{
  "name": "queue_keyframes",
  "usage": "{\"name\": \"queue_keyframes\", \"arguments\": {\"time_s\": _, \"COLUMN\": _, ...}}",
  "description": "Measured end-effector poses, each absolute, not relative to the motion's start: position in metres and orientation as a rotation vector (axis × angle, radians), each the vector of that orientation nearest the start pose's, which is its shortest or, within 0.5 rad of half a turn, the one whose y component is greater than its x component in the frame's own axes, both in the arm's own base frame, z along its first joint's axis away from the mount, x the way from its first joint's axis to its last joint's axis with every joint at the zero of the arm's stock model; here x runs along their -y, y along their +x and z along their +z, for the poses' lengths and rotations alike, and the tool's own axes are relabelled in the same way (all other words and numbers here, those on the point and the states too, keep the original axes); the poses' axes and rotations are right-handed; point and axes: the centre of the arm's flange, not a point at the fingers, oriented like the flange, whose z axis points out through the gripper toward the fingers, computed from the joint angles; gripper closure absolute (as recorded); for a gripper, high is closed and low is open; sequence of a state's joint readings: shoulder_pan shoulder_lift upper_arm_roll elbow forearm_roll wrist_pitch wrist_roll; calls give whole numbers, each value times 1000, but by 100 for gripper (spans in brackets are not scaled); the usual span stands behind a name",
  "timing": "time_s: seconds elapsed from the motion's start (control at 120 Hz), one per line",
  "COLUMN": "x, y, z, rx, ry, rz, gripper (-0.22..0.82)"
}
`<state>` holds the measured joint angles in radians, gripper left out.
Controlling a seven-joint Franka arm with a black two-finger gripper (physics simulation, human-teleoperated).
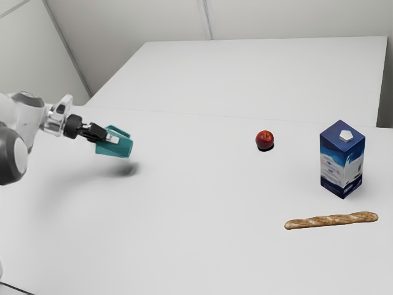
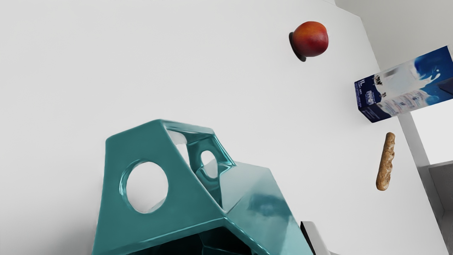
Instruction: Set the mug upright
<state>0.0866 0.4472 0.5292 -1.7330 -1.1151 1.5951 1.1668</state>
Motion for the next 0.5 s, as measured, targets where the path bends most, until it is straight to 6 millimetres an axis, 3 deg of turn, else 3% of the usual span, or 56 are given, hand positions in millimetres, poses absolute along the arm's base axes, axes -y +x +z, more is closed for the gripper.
{"name": "queue_keyframes", "arguments": {"time_s": 0.15, "x": -184, "y": 593, "z": 399, "rx": 452, "ry": 2320, "rz": 369, "gripper": 78}}
{"name": "queue_keyframes", "arguments": {"time_s": 0.3, "x": -117, "y": 587, "z": 433, "rx": 702, "ry": 2510, "rz": 244, "gripper": 78}}
{"name": "queue_keyframes", "arguments": {"time_s": 0.4, "x": -86, "y": 578, "z": 438, "rx": 850, "ry": 2647, "rz": 153, "gripper": 78}}
{"name": "queue_keyframes", "arguments": {"time_s": 0.5, "x": -62, "y": 569, "z": 430, "rx": 962, "ry": 2760, "rz": 81, "gripper": 78}}
